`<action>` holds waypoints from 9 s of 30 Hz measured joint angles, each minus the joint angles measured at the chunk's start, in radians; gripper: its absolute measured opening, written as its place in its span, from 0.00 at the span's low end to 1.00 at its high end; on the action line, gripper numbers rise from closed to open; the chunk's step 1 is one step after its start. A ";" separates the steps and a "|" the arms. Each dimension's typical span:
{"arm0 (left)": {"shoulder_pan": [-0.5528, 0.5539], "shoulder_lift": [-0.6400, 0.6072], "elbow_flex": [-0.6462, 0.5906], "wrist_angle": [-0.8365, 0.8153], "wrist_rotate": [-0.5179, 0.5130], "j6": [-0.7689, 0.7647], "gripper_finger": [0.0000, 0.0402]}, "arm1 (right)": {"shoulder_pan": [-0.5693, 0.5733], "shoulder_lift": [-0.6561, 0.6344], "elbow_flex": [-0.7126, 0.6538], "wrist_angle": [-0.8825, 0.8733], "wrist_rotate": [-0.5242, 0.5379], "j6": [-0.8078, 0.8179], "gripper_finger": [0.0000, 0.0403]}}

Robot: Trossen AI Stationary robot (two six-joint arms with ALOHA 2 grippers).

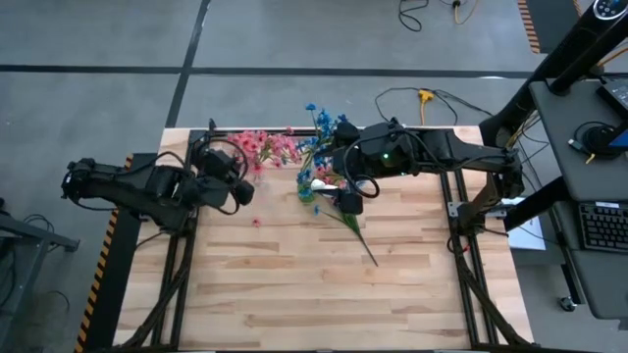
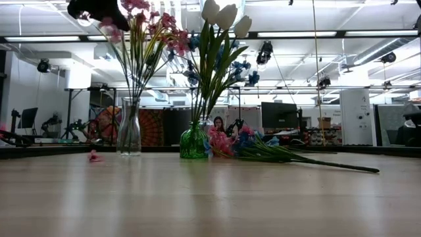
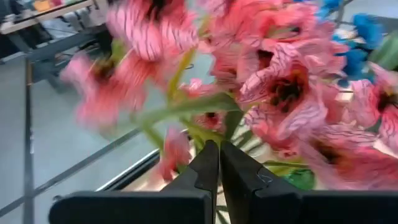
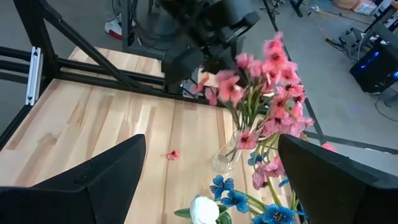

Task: Sort flowers into vase by color
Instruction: Put the bottom pink flowers into the left transparent vase, then put the blue flowers into the right transparent vase

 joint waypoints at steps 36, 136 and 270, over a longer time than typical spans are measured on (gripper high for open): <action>-0.128 -0.014 0.422 -0.326 0.155 -0.020 0.00 | 0.009 -0.067 -0.014 -0.273 0.065 0.248 0.89; -0.798 0.550 -0.404 1.152 0.141 0.108 0.00 | 0.239 0.061 -1.498 1.169 0.538 0.658 0.67; -0.471 0.715 -0.349 1.713 0.156 0.471 0.27 | 0.402 -1.079 -1.467 0.674 0.156 0.883 0.07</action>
